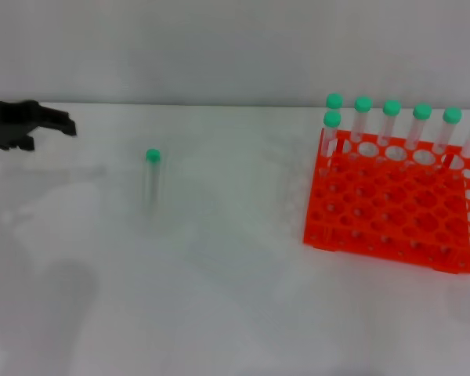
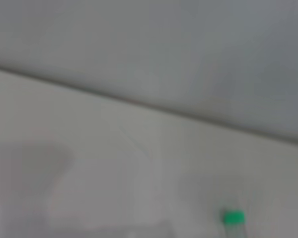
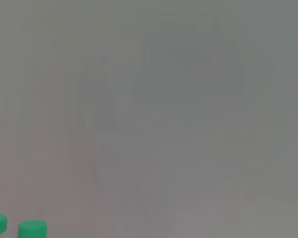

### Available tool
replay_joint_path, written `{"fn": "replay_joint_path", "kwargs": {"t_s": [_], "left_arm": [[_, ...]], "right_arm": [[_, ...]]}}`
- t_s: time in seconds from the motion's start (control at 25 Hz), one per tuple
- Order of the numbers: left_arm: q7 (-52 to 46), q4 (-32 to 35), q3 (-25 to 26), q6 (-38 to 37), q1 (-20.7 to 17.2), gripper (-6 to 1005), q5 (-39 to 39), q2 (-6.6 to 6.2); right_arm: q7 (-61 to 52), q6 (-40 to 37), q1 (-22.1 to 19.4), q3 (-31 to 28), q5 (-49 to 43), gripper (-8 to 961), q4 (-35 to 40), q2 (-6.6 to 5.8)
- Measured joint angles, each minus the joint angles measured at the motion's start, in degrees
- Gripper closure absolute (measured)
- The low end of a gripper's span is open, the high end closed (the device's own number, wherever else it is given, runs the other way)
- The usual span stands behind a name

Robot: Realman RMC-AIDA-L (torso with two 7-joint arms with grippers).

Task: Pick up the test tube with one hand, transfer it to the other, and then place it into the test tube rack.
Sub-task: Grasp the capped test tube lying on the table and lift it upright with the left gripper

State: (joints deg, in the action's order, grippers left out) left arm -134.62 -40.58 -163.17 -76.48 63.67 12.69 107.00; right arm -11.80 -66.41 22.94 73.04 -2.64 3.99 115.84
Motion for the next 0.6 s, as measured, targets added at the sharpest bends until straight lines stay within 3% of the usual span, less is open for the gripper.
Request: {"fn": "replay_joint_path", "kwargs": {"t_s": [0.28,0.6], "left_arm": [[-12.01,9.06,-0.05,6.51,8.38,134,19.95,0.6],[-15.91,18.08,-0.03,14.45,8.42,135,21.98,1.07]], "right_arm": [[0.08,0.19,0.35,0.02,0.0,113,0.0,0.03],[0.11,0.18,0.02,0.0,0.0,113,-0.02,0.08]]}}
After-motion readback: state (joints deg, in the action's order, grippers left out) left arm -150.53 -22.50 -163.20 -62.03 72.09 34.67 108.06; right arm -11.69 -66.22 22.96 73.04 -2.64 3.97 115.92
